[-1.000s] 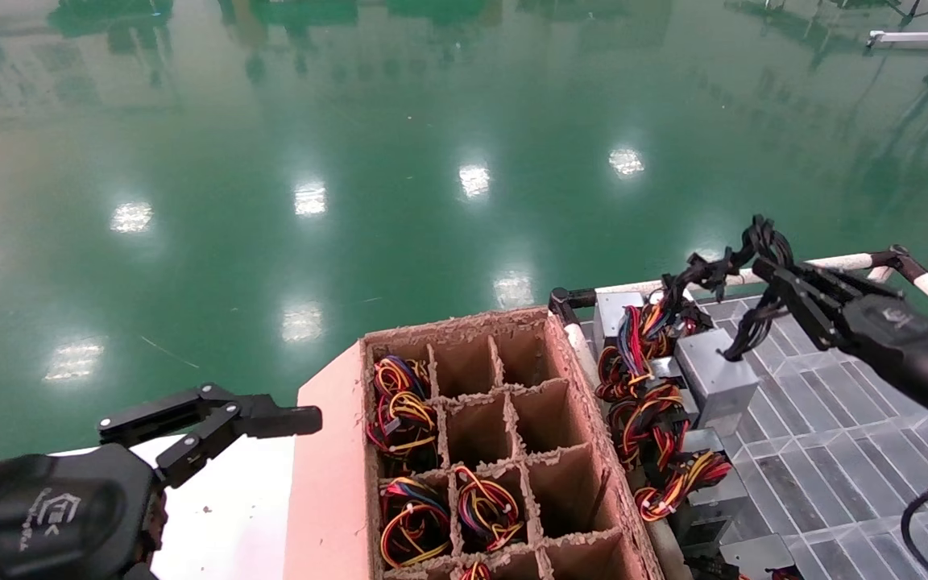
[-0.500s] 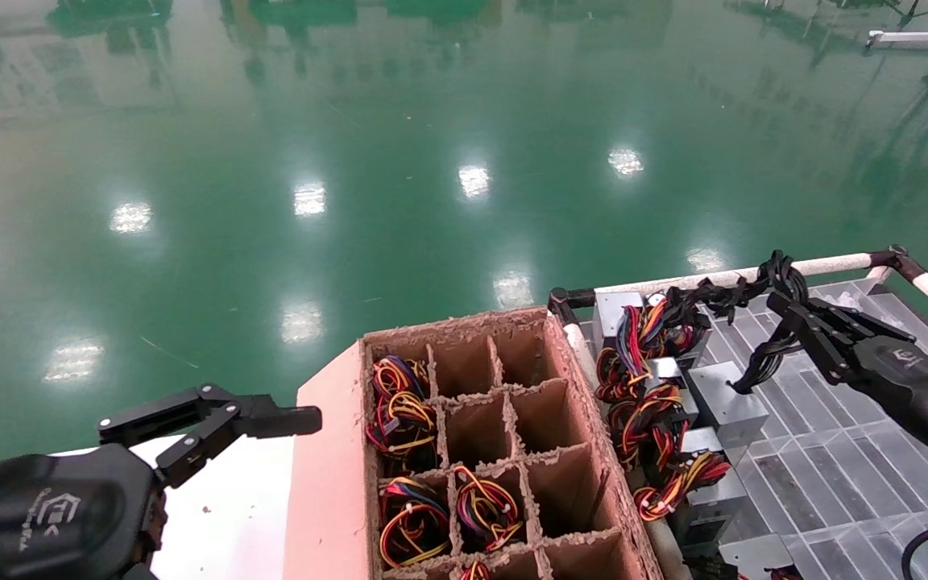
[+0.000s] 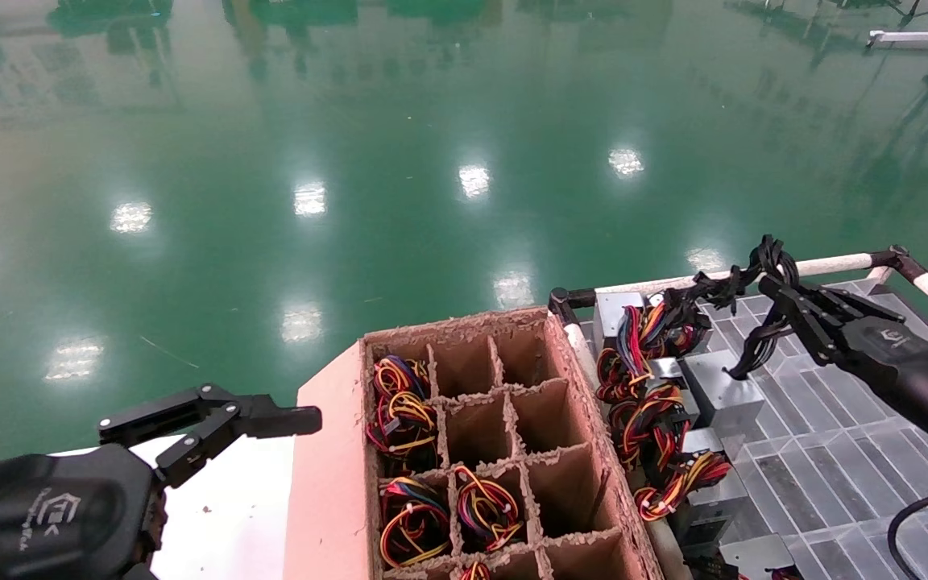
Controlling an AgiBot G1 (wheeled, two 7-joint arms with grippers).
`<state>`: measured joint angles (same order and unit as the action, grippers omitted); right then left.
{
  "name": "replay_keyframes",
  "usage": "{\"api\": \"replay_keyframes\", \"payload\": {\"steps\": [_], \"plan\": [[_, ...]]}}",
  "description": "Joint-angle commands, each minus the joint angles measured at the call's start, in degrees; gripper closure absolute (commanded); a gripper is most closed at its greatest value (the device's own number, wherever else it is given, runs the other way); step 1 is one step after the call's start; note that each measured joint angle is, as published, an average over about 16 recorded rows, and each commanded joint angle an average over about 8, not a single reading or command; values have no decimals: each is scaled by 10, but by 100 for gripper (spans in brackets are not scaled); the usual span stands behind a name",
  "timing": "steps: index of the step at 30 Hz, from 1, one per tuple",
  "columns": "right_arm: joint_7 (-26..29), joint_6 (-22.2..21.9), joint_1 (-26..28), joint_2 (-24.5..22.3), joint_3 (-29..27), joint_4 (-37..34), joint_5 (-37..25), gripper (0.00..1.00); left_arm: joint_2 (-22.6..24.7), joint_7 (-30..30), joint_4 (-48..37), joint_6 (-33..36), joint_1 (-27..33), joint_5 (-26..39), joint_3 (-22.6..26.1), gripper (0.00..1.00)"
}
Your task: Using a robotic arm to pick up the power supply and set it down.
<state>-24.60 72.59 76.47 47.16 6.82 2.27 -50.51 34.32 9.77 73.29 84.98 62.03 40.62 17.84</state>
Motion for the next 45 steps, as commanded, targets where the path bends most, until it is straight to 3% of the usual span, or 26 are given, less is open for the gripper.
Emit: {"api": "replay_keyframes", "payload": {"steps": [1,3,9,11,26,45], "plan": [[-3,-2,3,2,1,-2,-2,100,0,0,0,0,0,0,0,0],[-4,-2,2,4,2,-5,-4,93,0,0,0,0,0,0,0,0],[-5,-3,1,8,4,-11,-5,19,0,0,0,0,0,0,0,0],[-5,-3,1,9,5,-12,-5,0,0,0,0,0,0,0,0,0],[-1,1,2,9,5,-9,-7,0,0,0,0,0,0,0,0,0],[82,70,29,5,10,45,-4,0,0,0,-1,0,0,0,0,0]]}}
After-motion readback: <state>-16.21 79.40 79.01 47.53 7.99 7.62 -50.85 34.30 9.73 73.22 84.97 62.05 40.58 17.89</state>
